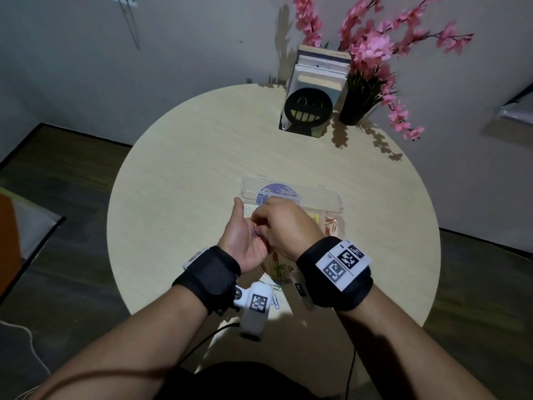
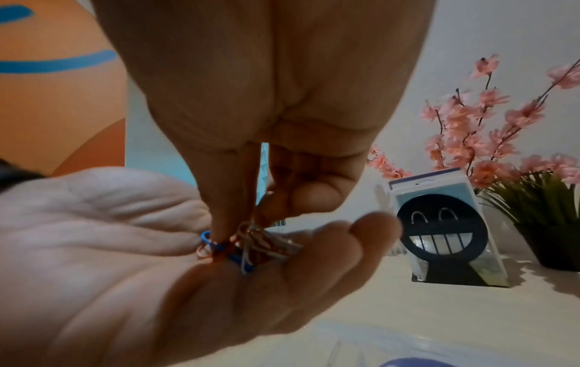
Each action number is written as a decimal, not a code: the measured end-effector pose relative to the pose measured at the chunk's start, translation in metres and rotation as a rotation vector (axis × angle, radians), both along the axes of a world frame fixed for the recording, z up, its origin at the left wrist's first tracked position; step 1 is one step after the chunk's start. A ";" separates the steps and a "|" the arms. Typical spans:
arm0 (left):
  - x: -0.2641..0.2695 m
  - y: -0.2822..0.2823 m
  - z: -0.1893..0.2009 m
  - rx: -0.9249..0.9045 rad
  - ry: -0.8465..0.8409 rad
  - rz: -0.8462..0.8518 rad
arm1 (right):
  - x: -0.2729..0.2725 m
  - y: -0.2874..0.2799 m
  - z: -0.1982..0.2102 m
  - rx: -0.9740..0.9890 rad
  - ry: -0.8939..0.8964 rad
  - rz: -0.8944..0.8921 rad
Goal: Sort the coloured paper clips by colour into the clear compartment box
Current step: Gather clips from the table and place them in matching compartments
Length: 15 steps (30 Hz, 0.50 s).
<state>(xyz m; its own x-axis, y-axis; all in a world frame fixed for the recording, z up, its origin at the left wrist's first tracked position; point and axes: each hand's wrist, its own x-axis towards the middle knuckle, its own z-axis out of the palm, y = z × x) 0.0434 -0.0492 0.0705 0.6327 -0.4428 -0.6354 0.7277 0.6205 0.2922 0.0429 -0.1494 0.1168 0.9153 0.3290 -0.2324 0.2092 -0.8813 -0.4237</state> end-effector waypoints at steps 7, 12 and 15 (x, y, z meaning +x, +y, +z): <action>-0.004 0.003 -0.004 -0.010 0.002 -0.018 | -0.004 0.001 -0.002 0.107 0.048 -0.006; -0.004 0.003 -0.004 -0.044 -0.003 -0.051 | -0.006 -0.007 0.005 0.214 0.107 -0.046; -0.003 0.002 -0.005 -0.036 -0.018 -0.090 | -0.004 -0.016 0.010 0.331 0.143 -0.137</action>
<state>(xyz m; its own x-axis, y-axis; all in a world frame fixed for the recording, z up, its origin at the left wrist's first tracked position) 0.0404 -0.0468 0.0656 0.6006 -0.5207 -0.6068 0.7757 0.5634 0.2843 0.0387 -0.1650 0.1268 0.9220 0.2845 -0.2628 0.0172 -0.7079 -0.7061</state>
